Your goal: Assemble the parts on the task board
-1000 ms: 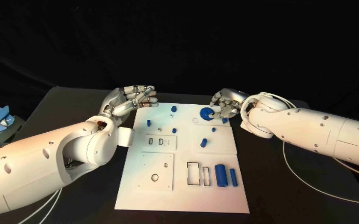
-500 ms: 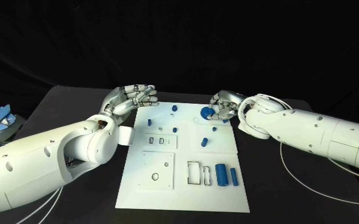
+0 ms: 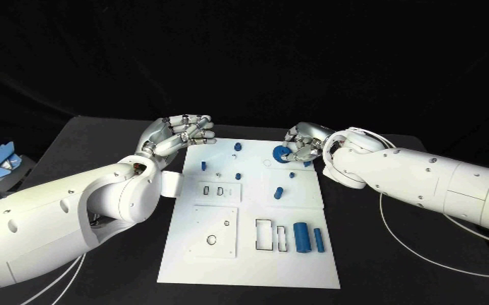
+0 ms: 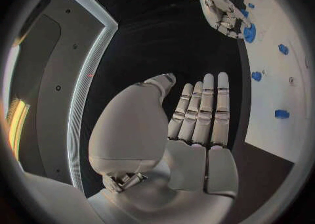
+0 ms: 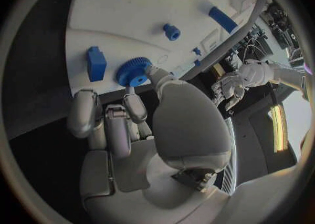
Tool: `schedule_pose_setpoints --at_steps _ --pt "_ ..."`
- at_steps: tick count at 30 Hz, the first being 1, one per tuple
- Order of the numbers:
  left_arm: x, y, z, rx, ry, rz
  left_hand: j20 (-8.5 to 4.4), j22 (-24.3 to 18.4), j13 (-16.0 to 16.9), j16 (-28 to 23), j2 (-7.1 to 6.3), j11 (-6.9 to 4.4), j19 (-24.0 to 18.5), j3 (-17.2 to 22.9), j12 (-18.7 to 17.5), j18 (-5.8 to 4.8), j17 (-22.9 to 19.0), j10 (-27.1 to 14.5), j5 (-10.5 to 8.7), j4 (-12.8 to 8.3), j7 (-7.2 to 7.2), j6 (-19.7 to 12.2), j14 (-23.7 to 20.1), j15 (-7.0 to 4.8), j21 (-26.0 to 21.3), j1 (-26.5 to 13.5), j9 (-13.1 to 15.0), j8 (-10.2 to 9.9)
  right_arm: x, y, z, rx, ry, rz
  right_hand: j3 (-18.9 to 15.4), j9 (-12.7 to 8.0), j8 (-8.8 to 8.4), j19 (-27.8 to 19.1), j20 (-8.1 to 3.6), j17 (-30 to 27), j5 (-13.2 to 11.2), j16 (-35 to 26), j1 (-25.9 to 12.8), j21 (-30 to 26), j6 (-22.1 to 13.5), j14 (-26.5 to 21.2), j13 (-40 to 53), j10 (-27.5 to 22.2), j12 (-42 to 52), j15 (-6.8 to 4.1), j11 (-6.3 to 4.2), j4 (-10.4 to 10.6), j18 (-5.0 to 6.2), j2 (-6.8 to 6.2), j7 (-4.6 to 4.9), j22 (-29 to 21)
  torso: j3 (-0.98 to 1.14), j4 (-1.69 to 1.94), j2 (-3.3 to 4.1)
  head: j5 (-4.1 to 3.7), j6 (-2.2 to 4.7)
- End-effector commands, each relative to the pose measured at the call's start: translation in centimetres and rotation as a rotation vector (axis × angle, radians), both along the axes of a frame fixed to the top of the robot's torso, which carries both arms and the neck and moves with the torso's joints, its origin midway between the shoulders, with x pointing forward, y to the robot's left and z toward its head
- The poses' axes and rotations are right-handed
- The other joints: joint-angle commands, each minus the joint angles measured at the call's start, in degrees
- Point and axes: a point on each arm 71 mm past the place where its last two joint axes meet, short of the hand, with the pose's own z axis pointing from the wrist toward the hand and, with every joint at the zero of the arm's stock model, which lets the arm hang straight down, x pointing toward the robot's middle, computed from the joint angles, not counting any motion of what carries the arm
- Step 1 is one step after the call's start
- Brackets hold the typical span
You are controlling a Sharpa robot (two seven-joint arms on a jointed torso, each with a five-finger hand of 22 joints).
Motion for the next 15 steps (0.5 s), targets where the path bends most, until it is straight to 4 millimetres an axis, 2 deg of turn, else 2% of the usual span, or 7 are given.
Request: schedule_pose_setpoints --at_steps 1,7,15 --pt "-0.03 -0.26 0.12 -0.011 -0.003 -0.021 0.08 0.1 0.0 -0.4 -0.16 0.09 0.4 0.2 -0.4 0.65 0.0 -0.2 -0.23 0.0 1.29 -0.5 0.0 0.40 0.3 -0.2 -0.1 -0.4 -0.01 -0.05 -0.17 -0.007 -0.005 -0.012 1.5 0.0 0.84 0.6 -0.28 8.4 -1.7 0.4 1.2 0.5 1.3 4.7 1.7 1.8 1.3 -0.09 -0.17 -0.6 -1.23 0.41 -0.23 0.5 -0.03 -0.04 0.03 0.00 -0.10" --pt "-0.01 -0.28 0.10 -0.012 -0.002 -0.022 0.08 0.1 0.0 -0.4 -0.16 0.09 0.4 0.2 -0.4 0.65 0.0 -0.2 -0.23 0.0 1.29 -0.5 0.0 0.40 0.3 -0.2 -0.1 -0.4 -0.05 0.15 -0.06 -0.056 -0.041 -0.003 3.0 -0.1 1.65 1.0 -0.49 8.8 -2.8 0.5 2.3 0.9 2.7 4.7 2.9 2.8 2.3 -0.32 -0.46 -1.4 -1.35 -0.10 -0.57 1.2 -0.04 0.02 0.04 -0.18 -0.10" --pt "0.01 -0.29 0.04 -0.012 0.004 -0.026 0.08 0.1 0.0 -0.4 -0.13 0.12 0.3 0.3 -0.5 0.64 0.1 -0.3 -0.22 0.0 1.33 -0.5 0.0 0.42 0.4 -0.2 -0.1 -0.4 -0.25 0.69 0.05 -0.104 -0.092 0.013 3.0 0.0 1.94 1.3 -0.59 8.8 -3.0 0.5 1.8 1.2 3.1 4.7 3.2 3.2 2.5 -0.42 -0.57 -1.3 -1.46 -0.81 -0.69 1.7 0.00 -0.03 0.05 -0.20 -0.21"
